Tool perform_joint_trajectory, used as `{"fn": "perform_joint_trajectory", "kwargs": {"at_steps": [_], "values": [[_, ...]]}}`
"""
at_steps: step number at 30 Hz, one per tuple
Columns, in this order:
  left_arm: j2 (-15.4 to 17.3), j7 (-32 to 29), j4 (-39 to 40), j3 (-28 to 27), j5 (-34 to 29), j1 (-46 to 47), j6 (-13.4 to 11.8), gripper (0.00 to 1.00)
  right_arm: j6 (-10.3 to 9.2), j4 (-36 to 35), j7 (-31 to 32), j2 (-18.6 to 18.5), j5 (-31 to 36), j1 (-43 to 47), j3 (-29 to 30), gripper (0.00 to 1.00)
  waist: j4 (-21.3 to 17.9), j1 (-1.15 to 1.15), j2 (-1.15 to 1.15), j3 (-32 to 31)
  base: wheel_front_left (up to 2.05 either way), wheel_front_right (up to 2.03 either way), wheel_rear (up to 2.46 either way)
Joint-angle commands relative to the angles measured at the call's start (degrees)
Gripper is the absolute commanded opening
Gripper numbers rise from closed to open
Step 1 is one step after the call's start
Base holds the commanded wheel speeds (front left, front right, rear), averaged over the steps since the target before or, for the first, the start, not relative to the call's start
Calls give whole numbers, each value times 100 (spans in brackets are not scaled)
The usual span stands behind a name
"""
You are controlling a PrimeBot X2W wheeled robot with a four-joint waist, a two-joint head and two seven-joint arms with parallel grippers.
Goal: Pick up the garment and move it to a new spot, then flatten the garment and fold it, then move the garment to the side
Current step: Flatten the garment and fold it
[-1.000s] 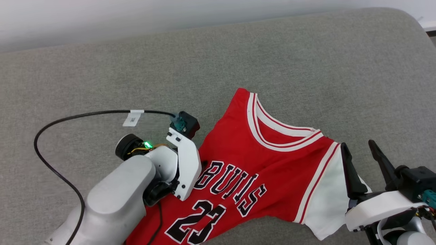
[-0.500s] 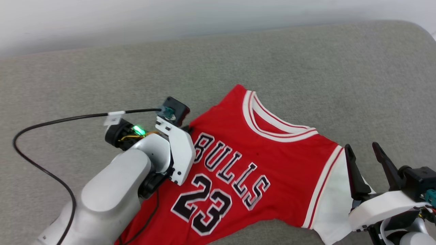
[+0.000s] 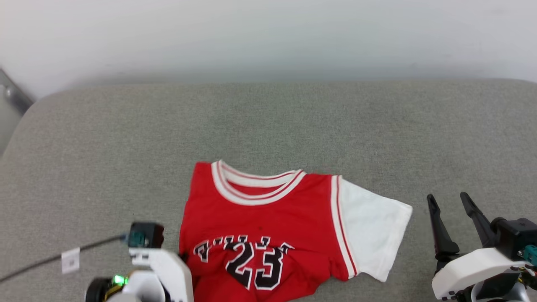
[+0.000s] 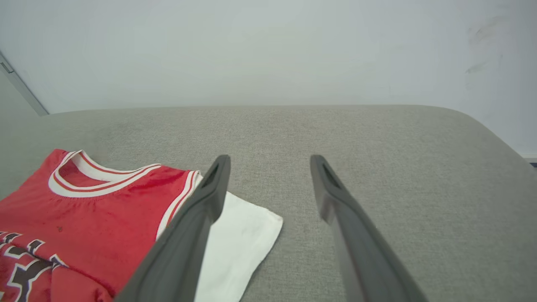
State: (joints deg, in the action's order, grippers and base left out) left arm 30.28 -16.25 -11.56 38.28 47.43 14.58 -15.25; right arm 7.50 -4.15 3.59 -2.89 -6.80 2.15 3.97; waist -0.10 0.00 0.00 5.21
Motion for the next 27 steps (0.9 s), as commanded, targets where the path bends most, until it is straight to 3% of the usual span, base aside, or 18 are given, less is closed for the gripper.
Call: {"fn": "perform_joint_trajectory", "kwargs": {"at_steps": [1, 2, 9, 18, 21, 22, 27], "values": [[-39, 74, 10, -34, 63, -187, -57, 47, -2, -34, 15, 1, 25, 61, -1, 100, 32, 0, 0, -84, 0, 0, 0], [-69, 182, 17, -86, 126, -342, -109, 100, -2, -59, 12, 2, 43, 69, -14, 100, 30, 0, 0, -107, 0, 0, 0], [-271, 988, 133, -335, 150, -735, -274, 100, -2, -167, 93, 1, 93, 174, -25, 100, 47, 0, 0, -294, 0, 0, 0], [-125, 1723, 263, -471, -342, -227, -198, 100, -2, -256, 199, 2, 66, 203, -1, 100, 46, 0, 0, -377, 0, 0, 0], [-45, 1560, 214, -514, -277, 106, -22, 100, -2, -307, 217, 2, 54, 149, -6, 100, 25, 0, 0, -270, 0, 0, 0], [98, 1133, 48, -472, -153, 476, 254, 100, -2, -373, 232, 1, 160, 48, -56, 100, -57, 0, 0, -88, 0, 0, 0], [230, 356, -403, -294, -24, 1146, 719, 100, -2, -401, 138, 2, 124, -150, -111, 100, -222, 0, 0, 335, 0, 0, 0]]}}
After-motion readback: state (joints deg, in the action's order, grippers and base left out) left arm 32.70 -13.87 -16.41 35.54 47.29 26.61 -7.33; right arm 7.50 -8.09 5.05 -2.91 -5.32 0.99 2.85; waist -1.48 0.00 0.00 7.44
